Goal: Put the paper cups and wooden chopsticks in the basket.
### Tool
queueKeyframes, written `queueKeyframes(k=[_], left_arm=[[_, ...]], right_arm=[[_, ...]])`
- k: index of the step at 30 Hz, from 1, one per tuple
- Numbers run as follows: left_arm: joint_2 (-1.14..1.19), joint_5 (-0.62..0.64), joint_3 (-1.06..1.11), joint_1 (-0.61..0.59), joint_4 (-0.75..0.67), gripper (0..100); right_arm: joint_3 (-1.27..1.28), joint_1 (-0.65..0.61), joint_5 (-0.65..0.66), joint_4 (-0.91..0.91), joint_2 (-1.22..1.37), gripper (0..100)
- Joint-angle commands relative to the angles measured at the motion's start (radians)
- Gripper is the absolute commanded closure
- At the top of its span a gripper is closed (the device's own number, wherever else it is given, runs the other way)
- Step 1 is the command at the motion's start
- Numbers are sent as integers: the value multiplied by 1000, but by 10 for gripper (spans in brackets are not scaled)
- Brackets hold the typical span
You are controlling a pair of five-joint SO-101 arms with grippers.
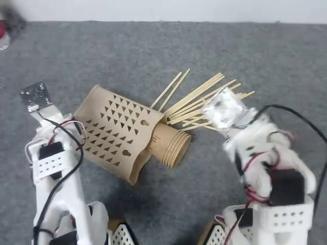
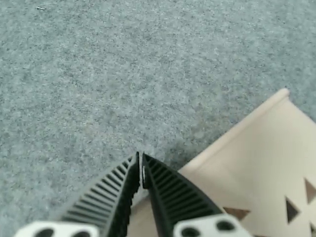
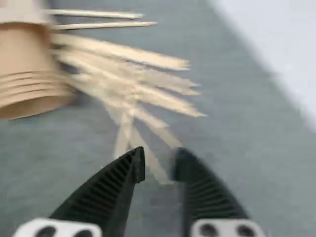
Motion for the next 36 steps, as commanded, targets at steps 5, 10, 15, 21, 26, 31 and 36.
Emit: queueKeyframes(k=[5,10,15,21,26,31,36], left_arm=[[-181,-21,-73,-14,11,987],[-299,-216,-82,-12,9,987],[-362,-292,-97,-51,-31,987],[-218,-292,-170,-138,-153,987],[81,-290,-282,-135,-250,987],[473,-236,-461,-135,-319,987],[700,-184,-579,-123,-318,987]], right_arm=[[180,-208,-152,-38,88,991],[290,-216,-149,-110,143,991],[361,-298,-155,-209,216,991],[364,-321,-155,-325,323,991],[364,-321,-153,-407,433,991],[364,-321,-149,-430,475,991],[364,-325,-150,-487,484,991]])
